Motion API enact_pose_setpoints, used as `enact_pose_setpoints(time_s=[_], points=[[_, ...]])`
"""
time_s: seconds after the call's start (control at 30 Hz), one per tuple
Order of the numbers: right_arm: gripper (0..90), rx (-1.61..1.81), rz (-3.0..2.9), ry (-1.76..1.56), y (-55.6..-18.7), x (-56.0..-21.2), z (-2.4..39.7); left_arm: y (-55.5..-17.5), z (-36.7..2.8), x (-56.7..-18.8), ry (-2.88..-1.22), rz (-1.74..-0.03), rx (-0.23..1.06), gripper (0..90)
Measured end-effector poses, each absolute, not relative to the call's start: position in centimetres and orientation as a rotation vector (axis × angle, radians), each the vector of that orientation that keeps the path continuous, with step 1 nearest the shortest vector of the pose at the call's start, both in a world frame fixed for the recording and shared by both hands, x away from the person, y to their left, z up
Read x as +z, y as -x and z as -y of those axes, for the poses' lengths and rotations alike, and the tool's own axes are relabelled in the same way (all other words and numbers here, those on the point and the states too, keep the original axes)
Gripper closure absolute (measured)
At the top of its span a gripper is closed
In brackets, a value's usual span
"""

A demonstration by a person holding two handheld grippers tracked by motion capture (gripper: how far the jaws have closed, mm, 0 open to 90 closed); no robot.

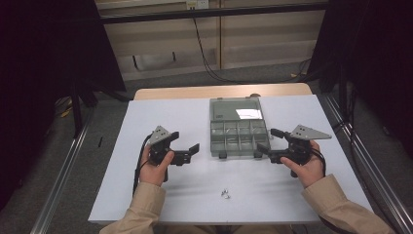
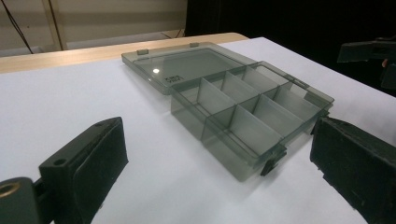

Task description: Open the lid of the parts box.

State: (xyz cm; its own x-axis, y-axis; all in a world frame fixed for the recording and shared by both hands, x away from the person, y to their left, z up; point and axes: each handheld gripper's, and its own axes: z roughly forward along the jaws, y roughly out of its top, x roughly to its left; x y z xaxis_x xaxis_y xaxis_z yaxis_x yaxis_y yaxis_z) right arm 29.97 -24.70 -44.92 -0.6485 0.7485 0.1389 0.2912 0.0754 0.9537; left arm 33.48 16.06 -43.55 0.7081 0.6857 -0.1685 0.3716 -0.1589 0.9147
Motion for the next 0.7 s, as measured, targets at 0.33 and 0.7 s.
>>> enact_pose_setpoints(time_s=[0.33, 0.7], points=[[14.6, 1.612, -1.982, -1.009, -29.6, -44.7, 24.1, -32.1, -17.9, -43.7, -1.757, -0.848, 0.363, 3.7], [14.3, 1.626, -2.012, -0.975, -28.9, -44.8, 23.4, -30.7, -19.3, -43.7, -1.751, -0.838, 0.384, 3.7]])
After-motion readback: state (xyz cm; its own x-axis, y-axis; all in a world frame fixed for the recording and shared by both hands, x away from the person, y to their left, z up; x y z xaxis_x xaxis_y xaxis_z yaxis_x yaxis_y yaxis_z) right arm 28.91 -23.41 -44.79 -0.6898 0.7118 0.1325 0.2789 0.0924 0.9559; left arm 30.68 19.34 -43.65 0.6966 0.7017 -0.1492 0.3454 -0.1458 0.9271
